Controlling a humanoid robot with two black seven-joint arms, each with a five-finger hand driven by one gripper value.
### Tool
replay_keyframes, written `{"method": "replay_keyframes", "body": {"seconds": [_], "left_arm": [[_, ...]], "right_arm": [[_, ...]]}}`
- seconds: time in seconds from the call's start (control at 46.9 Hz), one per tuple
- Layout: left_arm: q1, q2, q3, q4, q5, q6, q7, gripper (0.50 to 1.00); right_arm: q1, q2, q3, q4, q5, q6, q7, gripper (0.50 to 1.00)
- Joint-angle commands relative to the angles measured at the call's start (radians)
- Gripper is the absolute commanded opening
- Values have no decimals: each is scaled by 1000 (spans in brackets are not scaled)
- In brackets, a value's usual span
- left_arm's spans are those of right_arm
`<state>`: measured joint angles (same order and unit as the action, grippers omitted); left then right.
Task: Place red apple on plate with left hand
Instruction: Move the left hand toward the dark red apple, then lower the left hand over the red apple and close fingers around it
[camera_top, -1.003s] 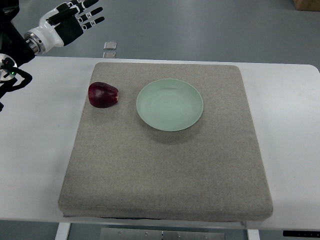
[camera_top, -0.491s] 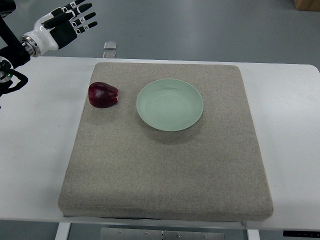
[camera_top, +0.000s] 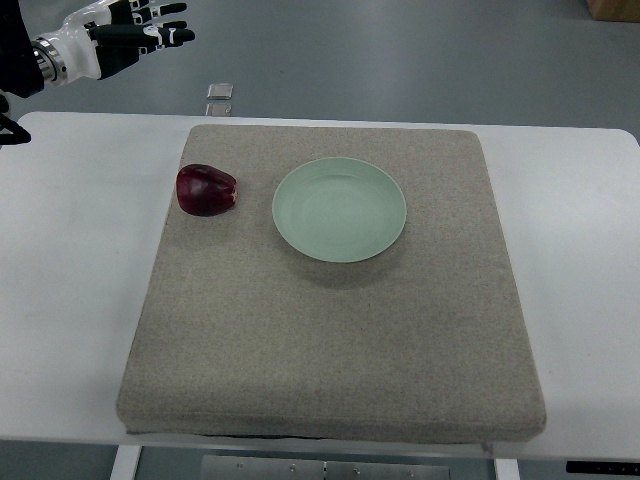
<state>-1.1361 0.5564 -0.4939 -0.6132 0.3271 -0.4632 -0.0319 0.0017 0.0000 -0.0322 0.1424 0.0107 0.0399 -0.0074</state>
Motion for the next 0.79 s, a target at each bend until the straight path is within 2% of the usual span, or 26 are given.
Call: {"method": "replay_keyframes", "body": {"seconds": [0.0, 0.235, 0.512, 0.619, 0.768], "left_arm": [[-2, 36, -2, -54, 134, 1, -14, 996], [9, 95, 0, -195, 538, 8, -45, 996], [18, 134, 81, -326, 878, 26, -180, 988], [50, 155, 109, -382, 1010, 99, -232, 988], [150, 151, 115, -427, 1141, 245, -244, 992]], "right_arm": [[0, 0, 0, -1, 0, 0, 1, 932], [0, 0, 0, 0, 0, 0, 0, 932], [0, 0, 0, -1, 0, 0, 0, 932], [0, 0, 0, 0, 2, 0, 0, 932], [0, 0, 0, 0, 0, 0, 0, 932]]}}
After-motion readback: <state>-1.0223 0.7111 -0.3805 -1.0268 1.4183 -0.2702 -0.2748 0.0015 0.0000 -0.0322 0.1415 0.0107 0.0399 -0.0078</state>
